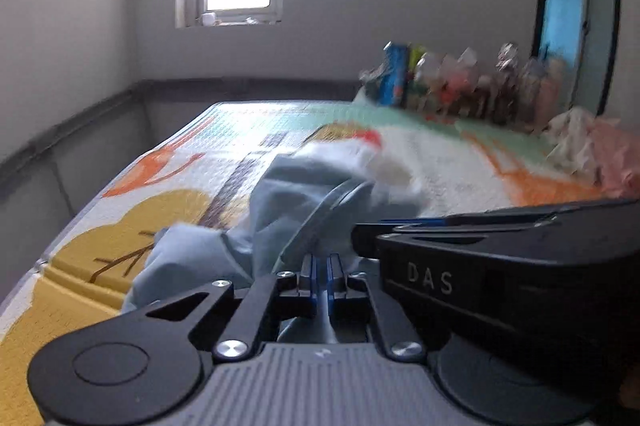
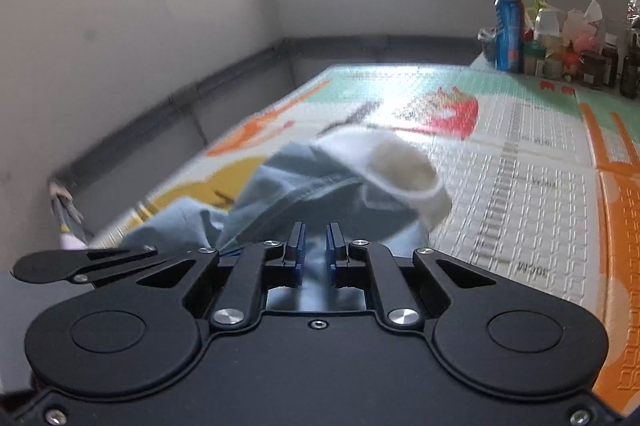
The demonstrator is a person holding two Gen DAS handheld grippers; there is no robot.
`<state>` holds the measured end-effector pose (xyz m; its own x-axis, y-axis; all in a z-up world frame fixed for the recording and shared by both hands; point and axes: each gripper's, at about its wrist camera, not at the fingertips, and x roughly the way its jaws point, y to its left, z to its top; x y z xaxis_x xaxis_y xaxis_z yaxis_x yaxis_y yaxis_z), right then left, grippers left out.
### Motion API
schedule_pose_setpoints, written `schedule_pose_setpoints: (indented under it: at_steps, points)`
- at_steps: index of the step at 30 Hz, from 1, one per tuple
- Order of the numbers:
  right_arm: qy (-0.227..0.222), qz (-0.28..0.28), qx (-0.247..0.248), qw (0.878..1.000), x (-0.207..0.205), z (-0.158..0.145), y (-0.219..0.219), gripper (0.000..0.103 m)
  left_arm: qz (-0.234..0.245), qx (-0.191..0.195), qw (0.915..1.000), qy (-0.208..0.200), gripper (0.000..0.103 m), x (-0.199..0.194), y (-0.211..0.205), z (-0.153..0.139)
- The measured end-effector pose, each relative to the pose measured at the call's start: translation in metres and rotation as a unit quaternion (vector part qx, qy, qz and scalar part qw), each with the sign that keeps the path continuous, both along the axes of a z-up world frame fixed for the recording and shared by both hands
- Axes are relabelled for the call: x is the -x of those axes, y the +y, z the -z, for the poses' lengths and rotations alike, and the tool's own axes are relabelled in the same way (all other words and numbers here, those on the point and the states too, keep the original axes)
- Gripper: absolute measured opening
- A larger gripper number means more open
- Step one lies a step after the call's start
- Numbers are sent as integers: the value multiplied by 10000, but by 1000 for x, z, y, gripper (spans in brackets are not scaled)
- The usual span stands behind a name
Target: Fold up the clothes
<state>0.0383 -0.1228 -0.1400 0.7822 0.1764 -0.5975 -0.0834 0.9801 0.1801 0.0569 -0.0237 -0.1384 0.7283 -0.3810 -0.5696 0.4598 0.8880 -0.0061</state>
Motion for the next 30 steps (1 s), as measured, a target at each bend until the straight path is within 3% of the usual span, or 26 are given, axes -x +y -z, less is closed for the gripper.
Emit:
schedule_pose_setpoints:
  at_steps: [4,8,13,16,20,24,30]
  points:
    - [196,-168,392,9989,-9,15,13,9,44,-251,9997,12,8,-4,2,13]
    - [308,-213,591,9975,-16,22,18,6,-5,-131,9999,96,7,-8,10,18]
    - [374,-341,475,9976,-19,27,8,2,-79,297,9987,396,4,-20,27,20]
    - [441,-292,252,9983,-23,27,-2,0,-193,295,9987,370,4,-24,31,18]
    - [546,-182,-60,9983,-26,25,-16,0,-498,827,9918,837,3,-39,53,18]
    - [638,-99,-300,9975,-27,23,-29,0,-544,708,9929,781,3,-45,56,14]
    - [768,-171,-510,9956,-29,20,-35,0,-755,1074,9861,1020,3,-50,67,14]
